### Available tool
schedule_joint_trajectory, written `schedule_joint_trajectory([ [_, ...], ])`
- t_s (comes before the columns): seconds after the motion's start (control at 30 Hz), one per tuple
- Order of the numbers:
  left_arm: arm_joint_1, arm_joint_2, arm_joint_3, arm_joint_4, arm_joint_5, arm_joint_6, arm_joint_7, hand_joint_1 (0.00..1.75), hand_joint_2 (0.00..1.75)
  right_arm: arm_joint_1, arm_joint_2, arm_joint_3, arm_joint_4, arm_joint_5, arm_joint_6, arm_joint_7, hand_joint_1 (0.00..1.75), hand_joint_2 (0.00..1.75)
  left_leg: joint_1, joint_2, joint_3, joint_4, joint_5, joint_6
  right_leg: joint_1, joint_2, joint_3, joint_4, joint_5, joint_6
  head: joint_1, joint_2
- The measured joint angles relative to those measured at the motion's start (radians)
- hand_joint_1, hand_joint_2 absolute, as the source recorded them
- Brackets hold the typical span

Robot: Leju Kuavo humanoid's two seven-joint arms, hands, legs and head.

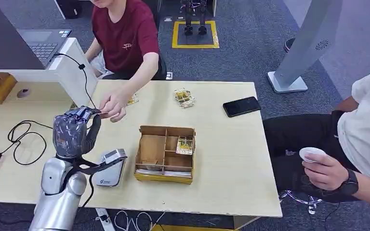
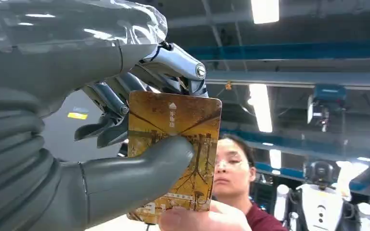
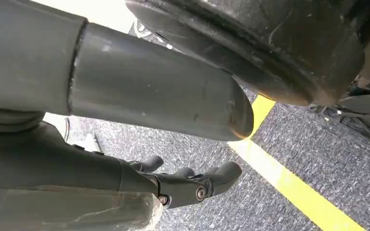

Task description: Pass the card to the sensor for recognition and then transmit it.

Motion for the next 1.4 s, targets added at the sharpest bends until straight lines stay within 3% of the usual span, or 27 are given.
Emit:
schedule_joint_trajectory([
  [0.33,-0.008,-0.022,0.026,0.031,-0.002,0.000,-0.002,1.75,1.75,0.000,0.000,0.000,0.000,0.000,0.001,0.001,0.00,0.00,0.000,0.000,-0.001,0.000,0.000,0.000,0.000,0.000,-0.001,0.000,0.000,0.000,0.000,0.000],
  [0.37,-0.008,-0.023,0.027,0.032,0.001,0.000,-0.002,0.00,1.75,0.000,0.000,0.000,0.000,0.000,0.001,0.002,0.00,0.00,0.000,0.000,-0.001,0.000,0.000,0.000,0.000,0.000,-0.001,0.000,0.000,0.000,0.000,0.000],
  [0.63,-0.010,-0.036,0.026,0.052,0.057,0.000,0.007,0.00,1.75,0.000,0.000,0.000,0.000,-0.002,0.001,0.001,0.00,0.00,0.000,0.000,-0.001,0.000,0.000,0.000,0.000,0.000,-0.001,0.000,0.000,0.000,0.000,0.000],
  [0.73,-0.016,-0.029,0.008,0.081,0.149,0.000,0.066,0.00,1.75,0.000,0.000,0.000,0.000,-0.001,0.000,0.000,0.00,0.00,0.000,0.000,-0.001,0.000,0.000,0.000,0.000,0.000,-0.001,0.000,0.000,0.000,0.000,0.000],
  [0.8,-0.021,-0.011,-0.047,0.106,0.290,-0.007,0.151,0.00,1.75,0.000,0.000,-0.002,0.000,-0.002,-0.003,0.000,0.00,0.00,0.000,0.000,-0.001,0.000,0.000,0.000,0.000,0.000,-0.002,0.000,0.000,0.000,0.000,0.000],
  [0.9,-0.018,0.014,-0.148,0.112,0.493,-0.071,0.207,0.00,1.75,0.002,0.000,-0.009,0.000,-0.007,-0.011,0.002,0.00,0.00,0.000,0.000,-0.001,0.000,0.000,0.000,0.000,0.000,-0.001,0.000,0.000,0.000,0.000,0.000],
  [1.07,0.042,0.043,-0.306,0.039,0.609,-0.226,0.231,0.00,1.75,0.005,0.000,-0.027,0.000,-0.021,-0.019,0.002,0.00,0.00,-0.001,0.000,-0.002,0.000,0.000,0.000,0.000,0.000,-0.001,0.000,0.000,0.000,0.000,0.000],
  [1.17,0.084,0.070,-0.396,-0.026,0.641,-0.335,0.221,0.00,1.75,0.006,0.000,-0.037,0.000,-0.025,-0.019,0.000,0.00,0.00,-0.001,0.000,-0.003,0.000,-0.001,0.001,0.000,0.000,-0.002,-0.001,0.000,0.001,0.000,0.000],
  [1.4,0.144,0.127,-0.532,-0.133,0.633,-0.423,0.196,0.00,1.75,0.009,0.000,-0.058,0.000,-0.038,-0.019,0.000,0.00,0.00,0.000,0.000,-0.003,0.000,-0.001,0.001,0.000,0.000,-0.002,-0.001,0.000,0.000,0.000,0.000],
])
